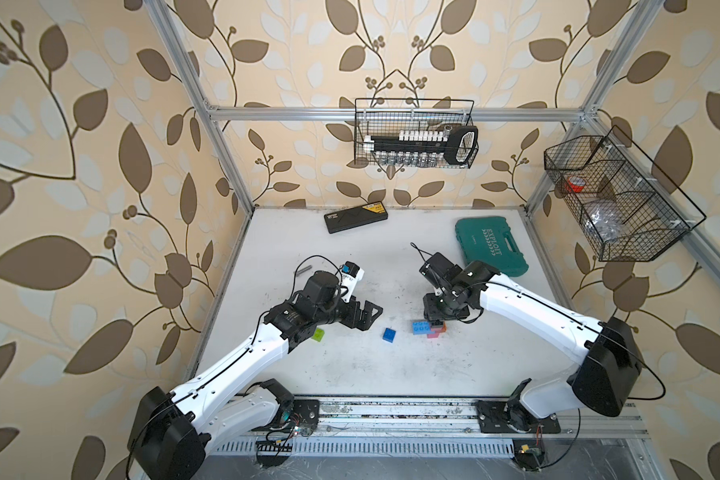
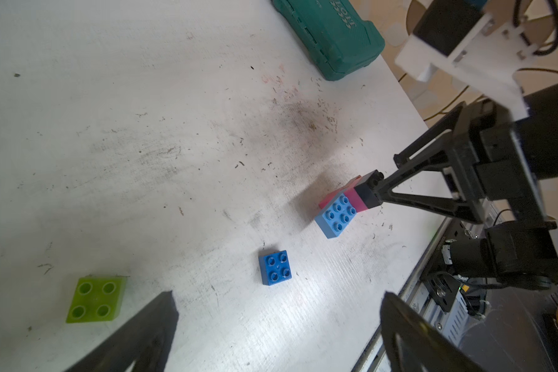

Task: Assemble the number 4 with lego
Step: Assemble the lego brick with the lego brick, then pick up the lego brick from the center of the board.

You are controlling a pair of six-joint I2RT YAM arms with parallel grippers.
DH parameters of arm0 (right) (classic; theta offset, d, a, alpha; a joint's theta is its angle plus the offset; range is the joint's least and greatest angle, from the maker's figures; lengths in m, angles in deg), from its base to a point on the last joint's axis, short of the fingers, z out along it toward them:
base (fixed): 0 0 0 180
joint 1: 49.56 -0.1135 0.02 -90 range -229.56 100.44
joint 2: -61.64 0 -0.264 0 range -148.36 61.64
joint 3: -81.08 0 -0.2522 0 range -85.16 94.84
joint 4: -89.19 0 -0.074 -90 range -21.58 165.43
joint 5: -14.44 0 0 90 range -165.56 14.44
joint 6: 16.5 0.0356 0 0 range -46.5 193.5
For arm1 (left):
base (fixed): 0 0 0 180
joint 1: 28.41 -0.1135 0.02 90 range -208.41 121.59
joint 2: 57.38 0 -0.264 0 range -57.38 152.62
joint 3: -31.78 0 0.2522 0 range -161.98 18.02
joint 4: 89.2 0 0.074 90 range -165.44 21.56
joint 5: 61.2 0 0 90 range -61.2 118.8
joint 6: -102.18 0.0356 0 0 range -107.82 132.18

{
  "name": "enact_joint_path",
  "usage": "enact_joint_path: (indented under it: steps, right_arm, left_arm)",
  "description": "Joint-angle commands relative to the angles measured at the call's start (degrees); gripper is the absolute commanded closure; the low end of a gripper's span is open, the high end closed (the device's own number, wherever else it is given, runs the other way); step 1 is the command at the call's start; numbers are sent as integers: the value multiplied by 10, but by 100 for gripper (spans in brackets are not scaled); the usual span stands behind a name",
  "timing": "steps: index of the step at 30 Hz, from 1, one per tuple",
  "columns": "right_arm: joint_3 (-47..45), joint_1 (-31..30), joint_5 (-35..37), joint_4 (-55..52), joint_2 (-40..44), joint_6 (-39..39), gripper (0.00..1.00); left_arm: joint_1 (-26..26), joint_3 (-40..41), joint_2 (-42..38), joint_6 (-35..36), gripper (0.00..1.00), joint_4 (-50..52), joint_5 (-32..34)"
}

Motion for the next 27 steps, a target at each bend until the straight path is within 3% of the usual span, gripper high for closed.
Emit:
enact_joint_path:
  steps: [1,6,9,15,21,27]
  right_arm:
    - [33,-26,-44,5,0,-69,40]
    - [62,-82,-81,3,-50,-157,37]
    - [60,-110,-90,30,-77,-182,33]
    - [78,-162,-66,63,-144,-227,27]
    - [73,-174,-55,98,-186,-259,22]
    - [85,-173,-16,105,-234,-301,21]
  left_arm:
    - [-8,10,-28,-32,1,43,47]
    - [-33,21,-58,-67,1,90,96]
    - [-68,19,-70,-67,1,104,93]
    - [-163,-12,-51,-23,1,120,-14]
    - [-270,-43,-11,32,1,144,-118]
    - [-286,-43,3,37,1,129,-165]
